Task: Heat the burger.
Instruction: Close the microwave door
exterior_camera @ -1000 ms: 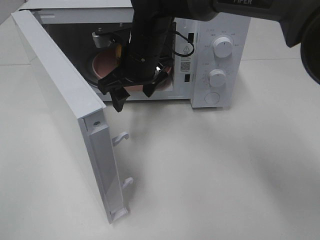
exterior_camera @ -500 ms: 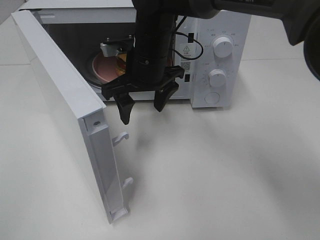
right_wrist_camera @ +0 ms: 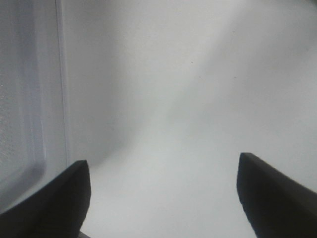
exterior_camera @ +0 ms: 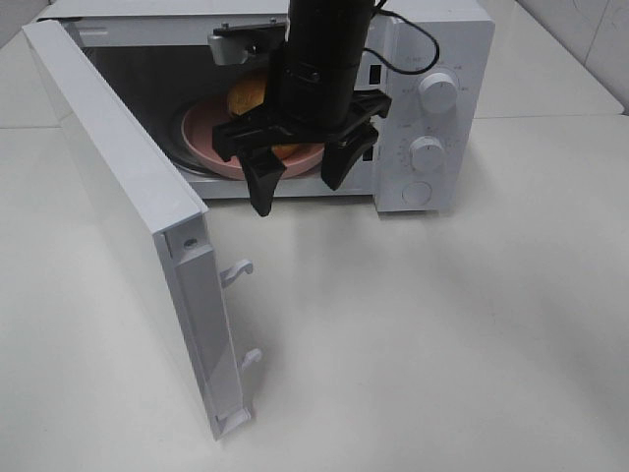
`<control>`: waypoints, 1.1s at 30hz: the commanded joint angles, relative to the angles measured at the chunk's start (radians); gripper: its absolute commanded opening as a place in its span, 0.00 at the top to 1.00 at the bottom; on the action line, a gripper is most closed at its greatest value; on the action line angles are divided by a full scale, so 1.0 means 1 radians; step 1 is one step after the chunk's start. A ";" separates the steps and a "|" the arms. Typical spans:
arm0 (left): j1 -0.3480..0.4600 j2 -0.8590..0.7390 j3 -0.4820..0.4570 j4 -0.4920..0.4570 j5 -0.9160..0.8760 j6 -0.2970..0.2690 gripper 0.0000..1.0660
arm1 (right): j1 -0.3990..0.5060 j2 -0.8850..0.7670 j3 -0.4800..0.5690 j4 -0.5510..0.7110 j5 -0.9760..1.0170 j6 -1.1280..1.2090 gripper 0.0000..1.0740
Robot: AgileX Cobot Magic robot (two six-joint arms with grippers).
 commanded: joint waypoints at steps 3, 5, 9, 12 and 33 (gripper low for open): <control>-0.001 -0.020 0.003 -0.005 -0.001 -0.001 1.00 | -0.001 -0.093 0.080 -0.070 0.032 0.025 0.29; -0.001 -0.020 0.003 -0.005 -0.001 -0.001 1.00 | -0.001 -0.125 0.108 -0.093 0.032 0.032 0.29; -0.001 -0.020 0.003 -0.005 -0.001 -0.001 1.00 | -0.042 -0.190 0.167 -0.113 0.032 0.042 0.29; -0.001 -0.020 0.003 -0.005 -0.001 -0.001 1.00 | -0.094 -0.233 0.208 -0.113 0.032 0.058 0.29; -0.001 -0.020 0.003 -0.005 -0.001 -0.001 1.00 | -0.467 -0.578 0.550 -0.194 0.030 0.103 0.29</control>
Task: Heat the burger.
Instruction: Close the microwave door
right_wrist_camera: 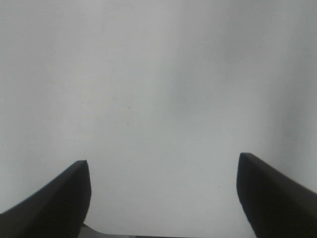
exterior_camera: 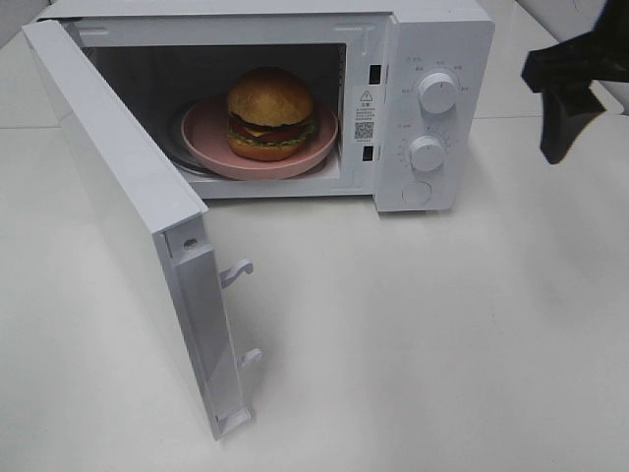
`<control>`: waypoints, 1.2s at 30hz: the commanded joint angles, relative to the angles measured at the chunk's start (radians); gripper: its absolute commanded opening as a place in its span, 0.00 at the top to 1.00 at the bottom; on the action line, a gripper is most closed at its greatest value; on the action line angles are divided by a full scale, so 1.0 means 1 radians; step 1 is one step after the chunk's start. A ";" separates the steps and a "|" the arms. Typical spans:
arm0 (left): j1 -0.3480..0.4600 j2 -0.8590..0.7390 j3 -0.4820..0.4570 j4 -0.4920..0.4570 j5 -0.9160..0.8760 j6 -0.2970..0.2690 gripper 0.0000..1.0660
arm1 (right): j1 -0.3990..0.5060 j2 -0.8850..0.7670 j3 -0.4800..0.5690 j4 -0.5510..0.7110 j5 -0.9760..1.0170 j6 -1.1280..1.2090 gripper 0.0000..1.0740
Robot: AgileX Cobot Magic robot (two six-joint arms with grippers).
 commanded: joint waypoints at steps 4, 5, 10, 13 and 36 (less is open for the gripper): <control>-0.001 -0.020 0.003 -0.005 -0.001 -0.001 1.00 | -0.045 -0.172 0.165 -0.016 0.030 0.038 0.30; -0.001 -0.020 0.003 -0.005 -0.001 -0.001 1.00 | -0.045 -0.172 0.165 -0.016 0.030 0.038 0.30; -0.001 -0.020 0.003 -0.005 -0.001 -0.001 1.00 | -0.045 -0.316 0.297 0.009 0.030 0.038 0.33; -0.001 -0.020 0.003 -0.005 -0.001 -0.001 1.00 | -0.045 -0.417 0.381 0.009 0.030 0.038 0.34; -0.001 -0.020 0.003 -0.005 -0.001 -0.001 1.00 | -0.045 -0.981 0.821 0.010 -0.076 0.028 0.35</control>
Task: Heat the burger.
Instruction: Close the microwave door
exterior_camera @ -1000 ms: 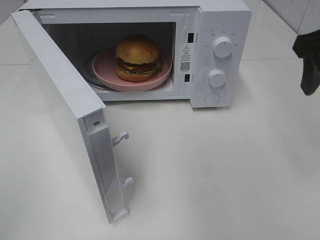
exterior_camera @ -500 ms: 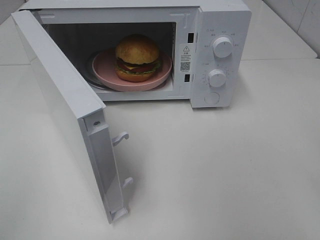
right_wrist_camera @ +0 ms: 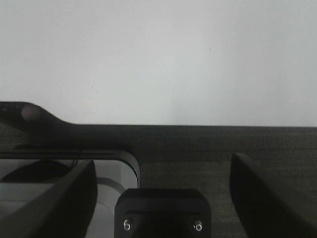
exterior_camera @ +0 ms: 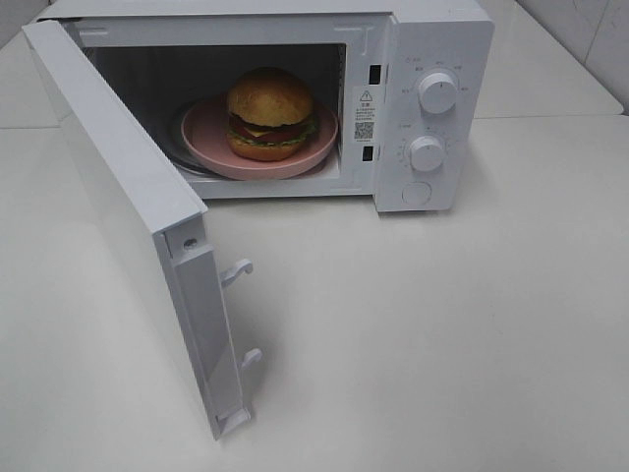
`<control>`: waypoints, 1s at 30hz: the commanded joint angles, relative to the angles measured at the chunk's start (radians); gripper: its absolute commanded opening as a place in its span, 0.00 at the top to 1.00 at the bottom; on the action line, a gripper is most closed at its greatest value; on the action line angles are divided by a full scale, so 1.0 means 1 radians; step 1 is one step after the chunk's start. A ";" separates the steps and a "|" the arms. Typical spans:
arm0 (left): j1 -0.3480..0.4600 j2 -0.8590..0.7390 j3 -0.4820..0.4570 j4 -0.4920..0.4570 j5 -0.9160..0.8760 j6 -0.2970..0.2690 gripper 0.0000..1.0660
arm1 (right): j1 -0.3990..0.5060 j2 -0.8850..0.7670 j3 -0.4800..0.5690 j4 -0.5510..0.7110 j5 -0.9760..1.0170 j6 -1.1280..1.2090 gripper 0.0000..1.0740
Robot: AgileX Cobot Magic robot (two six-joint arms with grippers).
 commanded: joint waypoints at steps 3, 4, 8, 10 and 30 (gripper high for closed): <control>-0.001 -0.020 0.003 -0.005 -0.001 -0.001 1.00 | -0.004 -0.108 0.012 0.007 -0.074 -0.018 0.35; -0.001 -0.020 0.003 -0.005 -0.001 -0.001 1.00 | -0.004 -0.152 0.013 0.008 -0.093 -0.024 0.35; -0.001 -0.020 0.003 -0.005 -0.001 -0.001 1.00 | -0.004 -0.225 0.014 0.008 -0.108 -0.028 0.35; -0.001 -0.020 0.003 -0.005 -0.001 -0.001 1.00 | -0.004 -0.252 0.014 0.008 -0.109 -0.030 0.35; -0.001 -0.019 0.003 -0.006 -0.001 -0.001 1.00 | -0.004 -0.667 0.020 0.037 -0.109 -0.070 0.35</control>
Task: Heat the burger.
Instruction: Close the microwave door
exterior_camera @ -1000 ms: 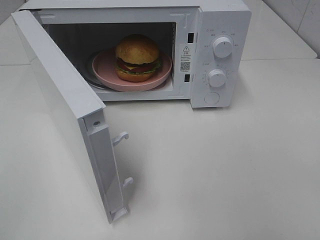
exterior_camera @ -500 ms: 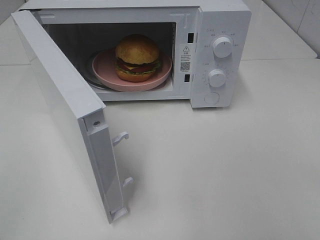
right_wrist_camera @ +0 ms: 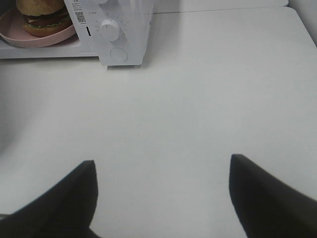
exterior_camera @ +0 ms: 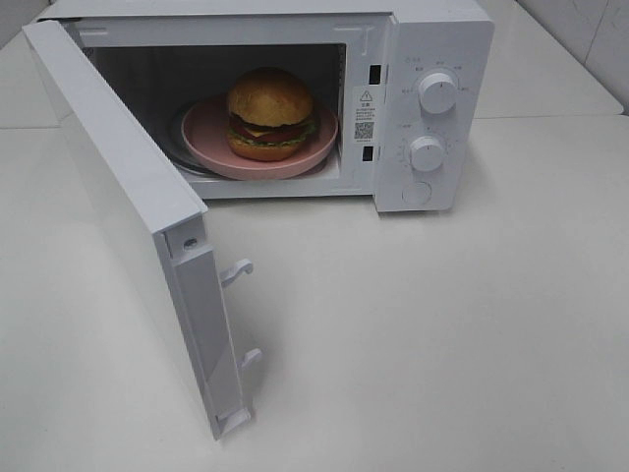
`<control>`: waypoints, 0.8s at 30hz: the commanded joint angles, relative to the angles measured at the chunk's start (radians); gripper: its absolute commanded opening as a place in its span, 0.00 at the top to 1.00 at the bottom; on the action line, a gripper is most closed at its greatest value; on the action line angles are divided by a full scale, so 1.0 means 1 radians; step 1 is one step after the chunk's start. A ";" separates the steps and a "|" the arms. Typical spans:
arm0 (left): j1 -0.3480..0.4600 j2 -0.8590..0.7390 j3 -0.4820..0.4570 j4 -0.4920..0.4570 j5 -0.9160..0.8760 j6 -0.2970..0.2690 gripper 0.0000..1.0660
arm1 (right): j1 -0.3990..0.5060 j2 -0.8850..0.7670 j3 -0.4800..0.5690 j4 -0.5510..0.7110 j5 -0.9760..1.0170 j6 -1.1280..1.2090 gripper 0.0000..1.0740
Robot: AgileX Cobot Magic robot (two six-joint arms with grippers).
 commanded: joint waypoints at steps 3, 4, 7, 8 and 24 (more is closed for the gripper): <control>-0.001 -0.019 0.003 -0.011 -0.001 -0.001 1.00 | -0.004 -0.027 0.001 0.035 -0.018 -0.057 0.35; -0.001 -0.019 0.003 -0.019 -0.001 -0.001 1.00 | -0.004 -0.027 0.018 0.057 -0.042 -0.079 0.35; -0.001 -0.019 0.003 -0.021 -0.001 -0.001 1.00 | -0.004 -0.027 0.036 0.086 -0.073 -0.116 0.35; -0.001 -0.019 0.003 -0.021 -0.001 -0.001 1.00 | -0.004 -0.027 0.036 0.086 -0.073 -0.116 0.35; -0.001 -0.017 -0.015 -0.042 -0.212 -0.001 1.00 | -0.004 -0.027 0.036 0.099 -0.072 -0.130 0.35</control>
